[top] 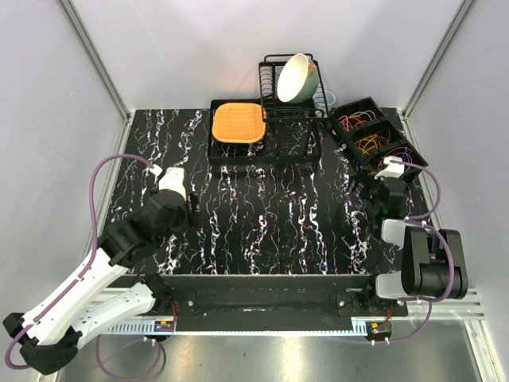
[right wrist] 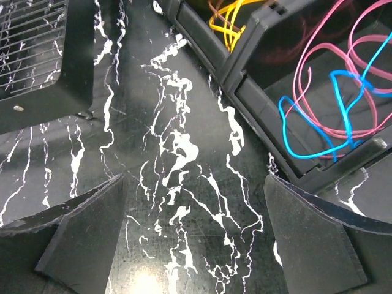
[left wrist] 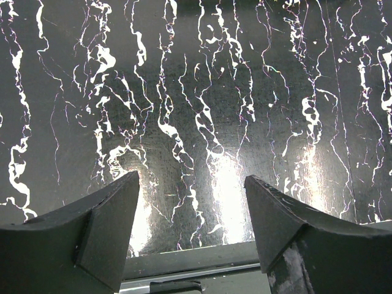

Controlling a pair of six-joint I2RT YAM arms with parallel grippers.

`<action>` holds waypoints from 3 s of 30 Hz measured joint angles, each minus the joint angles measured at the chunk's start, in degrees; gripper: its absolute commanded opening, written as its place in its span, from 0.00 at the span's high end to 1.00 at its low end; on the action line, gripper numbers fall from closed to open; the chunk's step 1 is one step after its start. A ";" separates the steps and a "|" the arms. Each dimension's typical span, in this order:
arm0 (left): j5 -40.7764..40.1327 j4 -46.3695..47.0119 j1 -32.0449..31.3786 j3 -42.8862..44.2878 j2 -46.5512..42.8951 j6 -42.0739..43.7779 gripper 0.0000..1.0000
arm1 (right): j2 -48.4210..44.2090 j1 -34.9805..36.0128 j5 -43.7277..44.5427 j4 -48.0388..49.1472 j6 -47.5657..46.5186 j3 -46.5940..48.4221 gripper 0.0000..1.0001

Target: Untangle the cables

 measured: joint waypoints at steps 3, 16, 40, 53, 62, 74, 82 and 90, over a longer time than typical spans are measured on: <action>0.00 0.00 0.00 0.00 0.00 0.00 0.28 | -0.63 1.16 2.51 3.76 -1.70 -1.57 0.01; 0.00 0.04 0.00 0.00 -0.17 0.00 0.28 | 8.48 1.44 2.38 17.51 -5.22 -3.96 0.00; -20.94 7.78 1.51 -2.93 5.35 -1.18 0.01 | 8.52 1.46 2.64 17.18 -5.64 -2.93 0.00; -19.06 57.40 22.38 -35.45 -3.48 18.67 0.01 | 8.52 1.46 2.64 17.16 -5.62 -2.89 0.00; -6.84 78.27 32.98 -35.54 17.16 19.32 0.01 | 8.52 1.46 2.64 17.16 -5.64 -2.84 0.00; 3.43 102.09 36.98 -39.01 31.54 23.30 0.01 | 8.52 1.46 2.64 17.16 -5.64 -2.84 0.00; 10.10 109.79 37.77 -40.92 36.89 25.97 0.01 | 8.52 1.46 2.64 17.18 -5.64 -2.82 0.00; 16.87 110.40 38.93 -40.85 36.89 27.23 0.01 | 8.52 1.46 2.64 17.16 -5.62 -2.82 0.00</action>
